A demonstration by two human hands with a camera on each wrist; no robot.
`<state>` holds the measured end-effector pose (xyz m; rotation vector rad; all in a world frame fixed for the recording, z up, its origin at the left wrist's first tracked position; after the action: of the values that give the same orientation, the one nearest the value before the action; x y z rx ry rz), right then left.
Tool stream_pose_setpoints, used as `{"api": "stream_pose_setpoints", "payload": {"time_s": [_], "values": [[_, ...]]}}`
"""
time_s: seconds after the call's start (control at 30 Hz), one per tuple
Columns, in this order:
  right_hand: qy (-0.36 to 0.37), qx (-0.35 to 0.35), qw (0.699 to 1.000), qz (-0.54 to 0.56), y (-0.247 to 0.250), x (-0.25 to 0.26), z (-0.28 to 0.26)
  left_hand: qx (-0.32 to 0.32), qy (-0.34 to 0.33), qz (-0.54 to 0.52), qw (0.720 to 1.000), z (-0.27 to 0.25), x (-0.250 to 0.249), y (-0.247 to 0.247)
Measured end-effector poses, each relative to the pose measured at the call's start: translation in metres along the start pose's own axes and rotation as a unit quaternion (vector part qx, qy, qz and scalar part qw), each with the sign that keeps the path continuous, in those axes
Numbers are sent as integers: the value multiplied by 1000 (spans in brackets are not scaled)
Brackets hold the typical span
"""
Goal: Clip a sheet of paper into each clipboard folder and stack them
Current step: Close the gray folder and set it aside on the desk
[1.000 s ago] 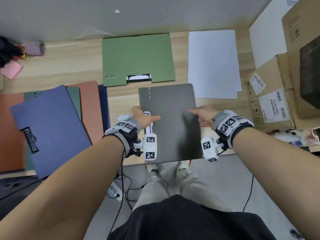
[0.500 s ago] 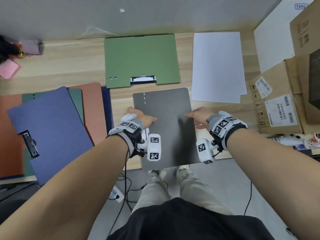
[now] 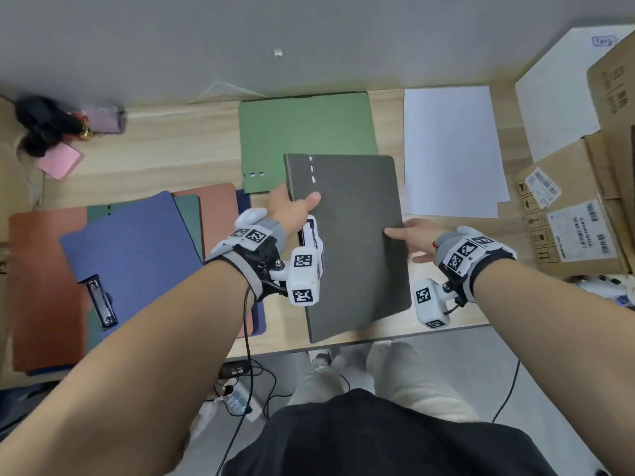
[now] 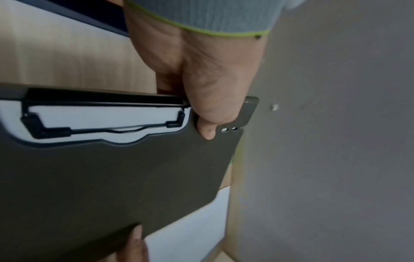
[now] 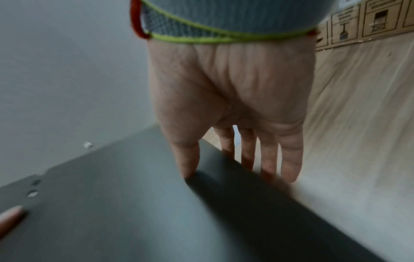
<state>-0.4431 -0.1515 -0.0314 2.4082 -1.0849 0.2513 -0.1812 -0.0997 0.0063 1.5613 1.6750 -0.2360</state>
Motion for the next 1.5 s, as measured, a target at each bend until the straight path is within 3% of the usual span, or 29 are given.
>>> {"api": "stream_pose_setpoints", "payload": {"time_s": [0.13,0.27,0.33,0.47,0.63,0.73,0.93,1.07,1.27,1.5], "values": [[-1,0,998,63,18,20,-11,-100,-29,-61,993,15,-30,42],[3,73,974,216,30,45,-7,-130,39,-182,974,34,-43,60],[39,105,959,260,28,70,-1,-154,84,-214,961,38,-45,59],[79,25,968,235,27,111,25,-150,121,-138,971,28,-40,51],[86,-55,988,117,39,129,69,-66,199,-111,971,66,-5,37],[93,-51,991,76,39,139,85,-88,206,-9,974,73,3,41],[110,-47,991,52,32,154,97,-46,232,65,969,81,2,37],[94,-33,993,67,30,158,100,-60,241,171,953,87,-3,42],[56,7,994,89,26,160,104,-64,260,174,948,95,-9,47],[37,20,994,97,27,158,110,-76,216,124,965,116,6,43]]}}
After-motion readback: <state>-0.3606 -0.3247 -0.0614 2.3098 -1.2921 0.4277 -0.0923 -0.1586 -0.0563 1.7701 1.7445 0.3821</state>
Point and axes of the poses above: each hand's wrist, its own z-axis towards the middle knuckle, its own y-axis out of the back of the hand, x = y × z, the point moved 2 cm from there along z, towards the middle knuckle, and after that the axes turned 6 degrees about z, right-handed, at the moved point
